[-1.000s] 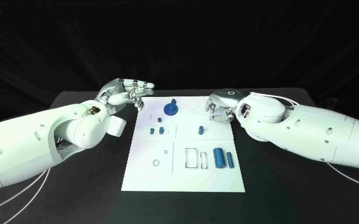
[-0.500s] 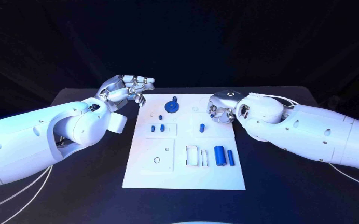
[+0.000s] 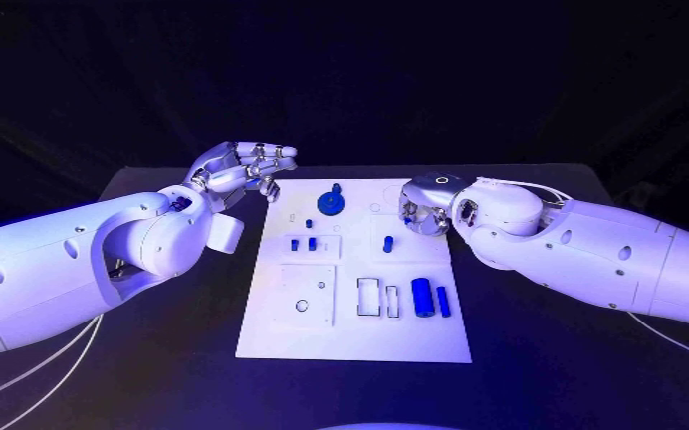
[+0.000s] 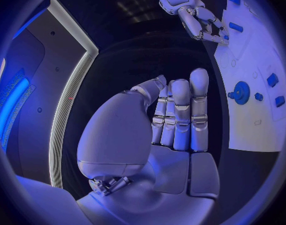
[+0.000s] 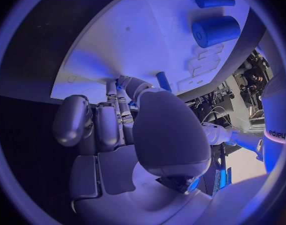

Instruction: Assemble the parts on the task board

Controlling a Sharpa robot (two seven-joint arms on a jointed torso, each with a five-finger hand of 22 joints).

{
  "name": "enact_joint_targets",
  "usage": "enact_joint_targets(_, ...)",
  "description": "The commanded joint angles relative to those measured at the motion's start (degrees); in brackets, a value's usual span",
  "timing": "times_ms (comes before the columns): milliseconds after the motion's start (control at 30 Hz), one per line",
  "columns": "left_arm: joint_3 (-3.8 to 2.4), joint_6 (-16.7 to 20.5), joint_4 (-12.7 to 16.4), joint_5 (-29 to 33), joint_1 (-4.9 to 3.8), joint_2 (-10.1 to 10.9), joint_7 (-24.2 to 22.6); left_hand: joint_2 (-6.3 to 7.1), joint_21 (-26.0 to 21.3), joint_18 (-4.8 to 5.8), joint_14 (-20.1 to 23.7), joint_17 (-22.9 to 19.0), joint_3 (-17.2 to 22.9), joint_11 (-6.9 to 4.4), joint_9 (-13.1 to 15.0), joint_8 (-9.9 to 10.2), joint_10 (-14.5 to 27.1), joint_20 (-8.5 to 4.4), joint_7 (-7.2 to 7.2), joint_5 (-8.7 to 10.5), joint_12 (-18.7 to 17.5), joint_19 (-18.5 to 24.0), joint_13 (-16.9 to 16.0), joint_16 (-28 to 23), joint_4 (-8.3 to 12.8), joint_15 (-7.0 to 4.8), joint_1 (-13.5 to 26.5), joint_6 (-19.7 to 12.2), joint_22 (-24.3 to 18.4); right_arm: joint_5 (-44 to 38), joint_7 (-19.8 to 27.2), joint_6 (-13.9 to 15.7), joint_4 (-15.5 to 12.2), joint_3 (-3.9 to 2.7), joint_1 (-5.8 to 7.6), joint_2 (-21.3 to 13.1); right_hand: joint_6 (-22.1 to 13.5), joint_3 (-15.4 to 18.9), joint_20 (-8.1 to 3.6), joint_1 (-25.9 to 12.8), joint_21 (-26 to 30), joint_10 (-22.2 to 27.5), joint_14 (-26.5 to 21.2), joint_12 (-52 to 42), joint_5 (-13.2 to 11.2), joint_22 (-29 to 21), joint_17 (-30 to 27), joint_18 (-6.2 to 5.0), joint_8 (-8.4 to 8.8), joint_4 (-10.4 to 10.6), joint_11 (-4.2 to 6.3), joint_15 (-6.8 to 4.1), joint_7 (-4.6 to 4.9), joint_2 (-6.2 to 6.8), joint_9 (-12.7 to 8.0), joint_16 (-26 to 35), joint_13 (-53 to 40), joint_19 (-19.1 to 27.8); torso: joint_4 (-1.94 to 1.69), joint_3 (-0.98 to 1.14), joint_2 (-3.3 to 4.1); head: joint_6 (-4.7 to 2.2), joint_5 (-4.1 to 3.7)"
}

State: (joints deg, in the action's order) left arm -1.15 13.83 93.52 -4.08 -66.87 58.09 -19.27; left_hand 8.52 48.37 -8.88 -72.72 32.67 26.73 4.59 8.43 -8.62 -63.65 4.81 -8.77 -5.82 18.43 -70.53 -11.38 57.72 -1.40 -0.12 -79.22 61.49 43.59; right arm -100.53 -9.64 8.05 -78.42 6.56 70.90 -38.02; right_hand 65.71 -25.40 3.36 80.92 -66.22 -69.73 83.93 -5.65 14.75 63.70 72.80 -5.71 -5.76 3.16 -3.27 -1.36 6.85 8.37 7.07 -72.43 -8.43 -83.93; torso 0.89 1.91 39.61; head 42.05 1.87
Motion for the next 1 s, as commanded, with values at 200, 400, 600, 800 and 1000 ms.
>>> enact_joint_targets(200, -0.02, -1.0, 0.0, 0.3, -0.06, -0.1, 0.7, -0.75, -3.8, -1.59, 1.6, -1.8, -0.5, 0.62, -0.2, 0.4, 2.0, 0.34, -0.84, 0.00, 0.3, 1.8, 0.0, -1.3, 0.9, 0.52, -0.4, -2.2, -3.6, 0.1, 1.4, 0.1, 0.3, 0.38, -0.93, 0.4, 0.6, 0.3, 0.08, -1.2, -0.9, -0.9, 3.4, 0.2, -2.8, 1.1, 0.2, 0.70, -0.25, -0.2, 0.34, -0.47, -0.37, -1.38, 0.8, -0.6, -0.2, -0.5, 0.03, -0.02, -0.02, 0.13, 0.12)
enact_joint_targets(400, -0.02, -1.4, -0.2, 0.2, -0.07, -0.2, 1.0, -0.80, -4.1, -1.64, 1.8, -2.3, -0.6, 0.67, -0.3, 0.4, 2.1, 0.38, -0.89, -0.10, 0.3, 1.9, 0.0, -1.6, 0.9, 0.56, -0.4, -2.2, -3.8, 0.2, 1.1, 1.4, 0.3, 0.38, -1.00, 0.5, 0.5, 0.3, 0.11, -1.2, -1.2, -0.9, 3.4, 0.4, -2.8, 1.4, 0.3, 0.73, -0.14, -0.3, 0.29, -0.44, -0.29, -1.45, 0.9, -0.8, -0.2, -0.5, -0.02, -0.05, -0.02, 0.05, 0.12)
enact_joint_targets(600, -0.02, -1.5, -0.4, 0.2, -0.07, -0.3, 1.3, -0.80, -4.2, -1.64, 2.0, -2.5, -0.7, 0.71, -0.3, 0.4, 2.2, 0.42, -0.93, -0.14, 0.4, 1.9, 0.0, -1.8, 1.0, 0.59, -0.4, -2.3, -3.9, 0.7, 0.9, 3.7, 0.1, 0.37, -1.02, 0.2, 0.7, -0.1, 0.15, -0.9, -2.1, -1.4, 3.4, 0.7, -1.8, 2.4, 0.6, 0.83, -0.19, -1.1, 0.34, -0.51, -0.23, -1.90, 1.3, -1.3, -0.3, -0.4, -0.04, -0.07, -0.05, -0.03, 0.17)
enact_joint_targets(800, -0.02, -1.6, -0.6, 0.2, -0.07, -0.4, 1.5, -0.82, -4.3, -1.64, 2.1, -2.6, -0.7, 0.74, -0.3, 0.4, 2.3, 0.45, -0.96, -0.17, 0.5, 1.9, 0.0, -1.8, 1.1, 0.61, -0.4, -2.4, -3.9, 1.1, 0.9, 6.4, -0.4, 0.32, -0.97, -0.5, 0.8, -0.3, 0.17, -0.7, -2.4, -1.5, 3.4, 0.7, -1.7, 2.8, 0.7, 0.88, -0.20, -1.3, 0.36, -0.55, -0.17, -2.10, 1.4, -1.4, -0.3, -0.4, -0.04, -0.10, -0.12, -0.15, 0.29)
enact_joint_targets(1000, -0.02, -1.7, -0.8, 0.2, -0.08, -0.5, 1.6, -0.82, -4.3, -1.64, 2.1, -2.6, -0.7, 0.74, -0.3, 0.4, 2.3, 0.45, -0.96, -0.17, 0.5, 1.9, 0.0, -1.8, 1.1, 0.61, -0.4, -2.4, -3.9, 1.3, 1.0, 8.4, -1.2, 0.12, -0.70, -1.3, 0.9, -0.5, 0.17, -0.5, -2.6, -1.7, 3.4, 0.8, -1.6, 3.1, 0.8, 0.91, -0.21, -1.5, 0.37, -0.56, -0.14, -2.21, 1.5, -1.5, -0.4, -0.4, 0.01, -0.10, -0.10, -0.31, 0.41)
